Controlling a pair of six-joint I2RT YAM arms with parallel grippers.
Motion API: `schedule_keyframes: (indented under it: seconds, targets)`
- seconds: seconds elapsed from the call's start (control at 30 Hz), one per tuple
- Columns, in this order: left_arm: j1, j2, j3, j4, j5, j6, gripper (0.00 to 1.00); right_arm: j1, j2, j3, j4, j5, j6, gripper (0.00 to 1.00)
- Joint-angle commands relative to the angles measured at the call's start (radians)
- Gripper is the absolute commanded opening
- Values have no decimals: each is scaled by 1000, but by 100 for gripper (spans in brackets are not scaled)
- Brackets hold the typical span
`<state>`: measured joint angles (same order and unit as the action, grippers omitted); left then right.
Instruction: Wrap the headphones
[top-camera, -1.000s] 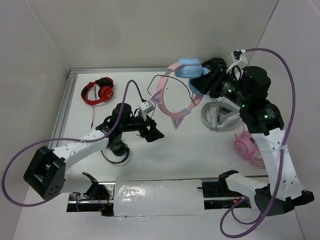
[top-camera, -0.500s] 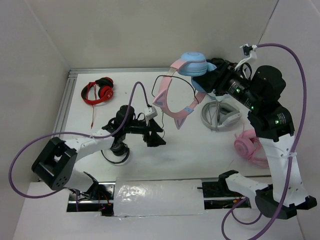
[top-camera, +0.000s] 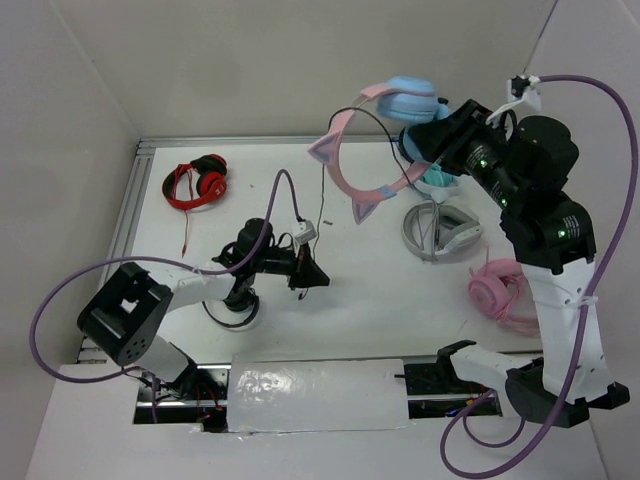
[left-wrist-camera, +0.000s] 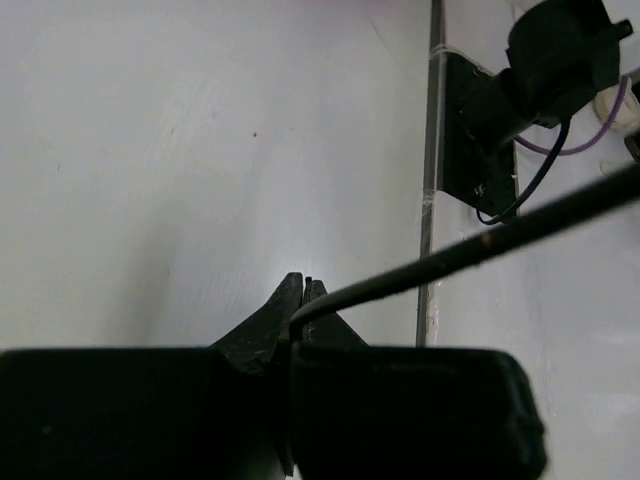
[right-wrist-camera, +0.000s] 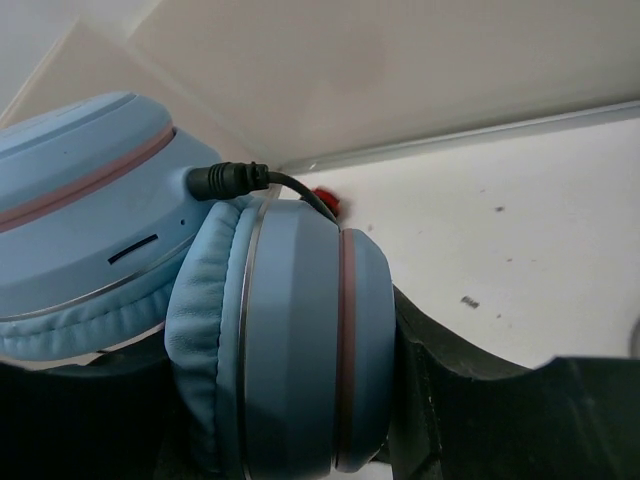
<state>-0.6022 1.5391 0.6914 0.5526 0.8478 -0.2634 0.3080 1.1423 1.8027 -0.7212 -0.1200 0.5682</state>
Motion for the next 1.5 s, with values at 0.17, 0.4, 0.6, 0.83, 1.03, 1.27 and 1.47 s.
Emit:
schedule_keyframes:
  seconds: [0.17, 0.4, 0.6, 0.83, 1.03, 1.27, 1.47]
  targets:
    - [-5, -200, -95, -31, -266, -126, 0, -72, 23, 3, -7, 529, 208, 0]
    - [-42, -332, -53, -244, -406, -157, 0, -83, 94, -85, -40, 757, 462, 0]
    - [-128, -349, 51, -463, -521, -180, 0, -35, 227, -43, -96, 871, 522, 0]
    - [-261, -392, 141, -661, -656, -204, 0, 36, 468, 89, -309, 1048, 679, 0]
    - [-275, -352, 132, -652, -679, -220, 0, 2, 567, 219, -215, 679, 468, 0]
    - [-219, -430, 11, -605, -744, -254, 0, -246, 553, 313, -222, 268, 234, 0]
    - [-206, -389, -14, -488, -749, -261, 0, -334, 498, 181, -106, -91, 206, 0]
